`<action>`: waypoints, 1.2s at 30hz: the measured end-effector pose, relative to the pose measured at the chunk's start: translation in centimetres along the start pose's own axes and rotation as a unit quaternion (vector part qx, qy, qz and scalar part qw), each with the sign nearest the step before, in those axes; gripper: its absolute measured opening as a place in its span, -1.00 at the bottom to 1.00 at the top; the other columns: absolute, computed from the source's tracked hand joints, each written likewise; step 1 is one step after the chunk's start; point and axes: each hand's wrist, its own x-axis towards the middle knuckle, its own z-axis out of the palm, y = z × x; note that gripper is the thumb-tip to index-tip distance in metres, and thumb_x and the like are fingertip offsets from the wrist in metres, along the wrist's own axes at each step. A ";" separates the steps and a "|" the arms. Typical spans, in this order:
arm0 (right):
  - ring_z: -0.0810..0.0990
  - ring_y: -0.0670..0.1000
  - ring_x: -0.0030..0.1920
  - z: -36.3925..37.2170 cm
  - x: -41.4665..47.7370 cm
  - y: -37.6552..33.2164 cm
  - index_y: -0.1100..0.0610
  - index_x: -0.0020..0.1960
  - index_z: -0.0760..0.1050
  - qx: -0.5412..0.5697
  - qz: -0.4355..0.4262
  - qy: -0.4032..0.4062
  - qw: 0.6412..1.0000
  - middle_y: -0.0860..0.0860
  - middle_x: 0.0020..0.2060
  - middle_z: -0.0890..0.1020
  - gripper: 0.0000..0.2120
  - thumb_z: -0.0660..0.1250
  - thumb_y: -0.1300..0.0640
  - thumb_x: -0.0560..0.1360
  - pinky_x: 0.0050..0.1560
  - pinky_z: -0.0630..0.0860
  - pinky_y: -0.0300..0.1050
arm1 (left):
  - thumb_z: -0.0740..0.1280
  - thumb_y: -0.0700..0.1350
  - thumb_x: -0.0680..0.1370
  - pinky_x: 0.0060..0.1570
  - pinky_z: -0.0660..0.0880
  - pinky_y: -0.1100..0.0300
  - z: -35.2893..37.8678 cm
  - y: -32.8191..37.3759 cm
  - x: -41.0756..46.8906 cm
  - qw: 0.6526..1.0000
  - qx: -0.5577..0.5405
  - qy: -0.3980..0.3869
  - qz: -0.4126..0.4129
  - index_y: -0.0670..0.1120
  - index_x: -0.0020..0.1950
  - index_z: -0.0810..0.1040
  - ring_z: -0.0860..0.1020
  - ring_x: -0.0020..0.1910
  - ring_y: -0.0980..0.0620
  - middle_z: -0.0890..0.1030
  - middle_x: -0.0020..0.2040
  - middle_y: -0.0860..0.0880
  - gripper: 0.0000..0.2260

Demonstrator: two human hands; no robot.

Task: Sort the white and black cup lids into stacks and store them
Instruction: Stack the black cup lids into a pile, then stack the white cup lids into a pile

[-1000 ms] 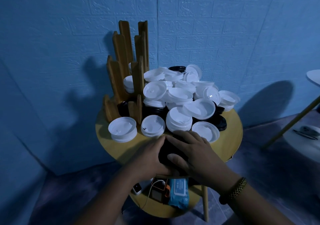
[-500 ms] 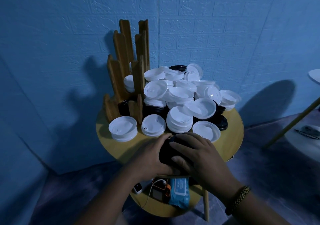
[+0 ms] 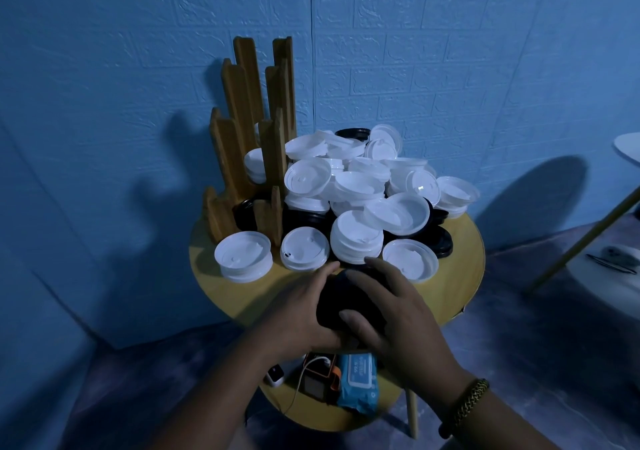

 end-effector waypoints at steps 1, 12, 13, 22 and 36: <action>0.35 -0.16 0.35 -0.2 0.0 -0.1 -0.12 0.44 0.38 0.014 0.017 0.002 1.000 -0.12 0.43 0.34 -0.45 0.25 -0.29 0.51 0.28 0.42 -0.18 | 0.55 0.18 0.36 0.34 0.48 0.07 0.0 -0.1 0.0 1.000 0.002 0.002 -0.001 0.30 0.58 0.08 0.37 0.40 0.22 0.36 0.47 0.22 -0.07; 0.39 -0.13 0.28 1.0 -0.1 0.0 0.00 0.33 0.50 0.042 0.041 0.019 0.998 -0.13 0.30 0.41 -0.41 0.22 -0.39 0.50 0.23 0.47 -0.11 | 0.55 0.16 0.36 0.35 0.45 0.06 0.2 0.0 -0.1 1.000 0.013 0.006 0.011 0.33 0.58 0.03 0.33 0.41 0.20 0.32 0.46 0.23 -0.06; 0.38 -0.14 0.31 0.8 -0.1 0.0 0.00 0.35 0.49 0.049 0.033 0.011 0.998 -0.14 0.32 0.40 -0.40 0.20 -0.40 0.52 0.26 0.46 -0.10 | 0.55 0.16 0.36 0.35 0.44 0.09 0.1 0.0 -0.1 1.000 0.009 0.005 0.018 0.35 0.57 0.02 0.33 0.40 0.23 0.32 0.45 0.27 -0.06; 0.20 -0.24 0.47 1.7 0.8 -2.6 -0.23 0.55 0.10 0.129 -0.006 -0.076 0.989 -0.26 0.52 0.10 -0.30 0.13 -0.48 0.50 0.37 0.36 -0.21 | 0.60 0.22 0.31 0.23 0.52 0.10 -3.1 -2.5 -3.2 0.997 0.050 0.065 0.013 0.39 0.50 0.18 0.41 0.32 0.31 0.43 0.33 0.34 -0.11; 0.44 -0.14 0.24 6.6 5.4 -6.6 -0.07 0.54 0.19 0.112 -0.068 -0.134 0.982 -0.15 0.35 0.35 -0.39 0.29 -0.18 0.56 0.10 0.44 -0.28 | 0.56 0.35 0.27 0.32 0.36 0.19 -8.7 -7.9 -7.3 0.986 0.097 0.113 -0.072 0.53 0.46 0.02 0.33 0.37 0.21 0.31 0.33 0.33 -0.06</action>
